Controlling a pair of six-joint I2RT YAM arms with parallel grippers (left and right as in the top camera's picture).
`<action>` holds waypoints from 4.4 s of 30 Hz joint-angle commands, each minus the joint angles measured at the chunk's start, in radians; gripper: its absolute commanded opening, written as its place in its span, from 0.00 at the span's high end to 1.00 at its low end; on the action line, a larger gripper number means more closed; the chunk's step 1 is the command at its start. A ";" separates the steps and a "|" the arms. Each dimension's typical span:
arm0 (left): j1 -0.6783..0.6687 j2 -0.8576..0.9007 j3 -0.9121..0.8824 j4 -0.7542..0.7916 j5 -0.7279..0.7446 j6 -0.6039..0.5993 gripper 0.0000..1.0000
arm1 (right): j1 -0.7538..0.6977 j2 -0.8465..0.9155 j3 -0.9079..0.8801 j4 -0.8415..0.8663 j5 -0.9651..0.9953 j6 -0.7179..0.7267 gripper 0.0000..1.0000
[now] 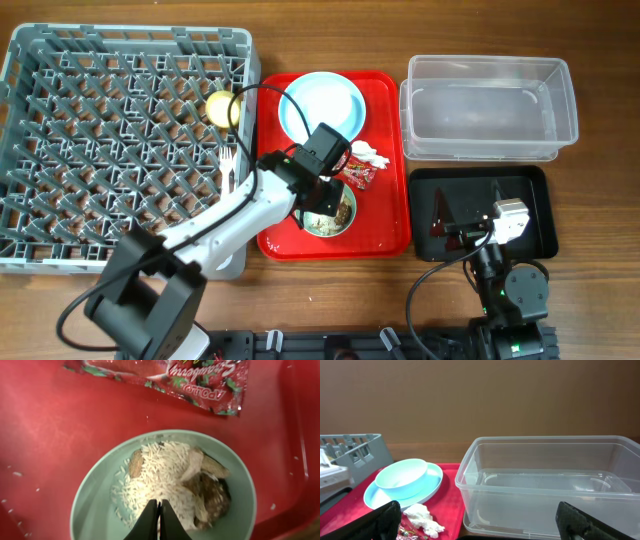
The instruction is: Sort waste into correct bins and load items into the dishwasher rack
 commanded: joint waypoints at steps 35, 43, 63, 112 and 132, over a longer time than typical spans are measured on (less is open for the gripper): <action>0.181 0.055 0.452 -0.350 0.045 0.006 0.58 | -0.002 -0.003 -0.001 0.006 -0.002 -0.007 0.01; 0.184 0.058 0.323 -0.319 -0.049 0.001 0.53 | -0.002 -0.003 -0.001 0.006 -0.002 -0.007 0.00; 0.196 0.058 0.323 -0.233 0.004 -0.054 0.58 | -0.002 -0.003 -0.001 0.002 -0.069 0.514 0.00; 0.868 -0.309 0.322 -0.327 0.158 -0.208 0.81 | 0.720 1.789 1.141 -0.465 -0.074 0.409 0.69; 0.868 -0.309 0.322 -0.328 0.158 -0.206 0.81 | 0.677 1.643 1.229 -0.647 0.014 0.484 0.96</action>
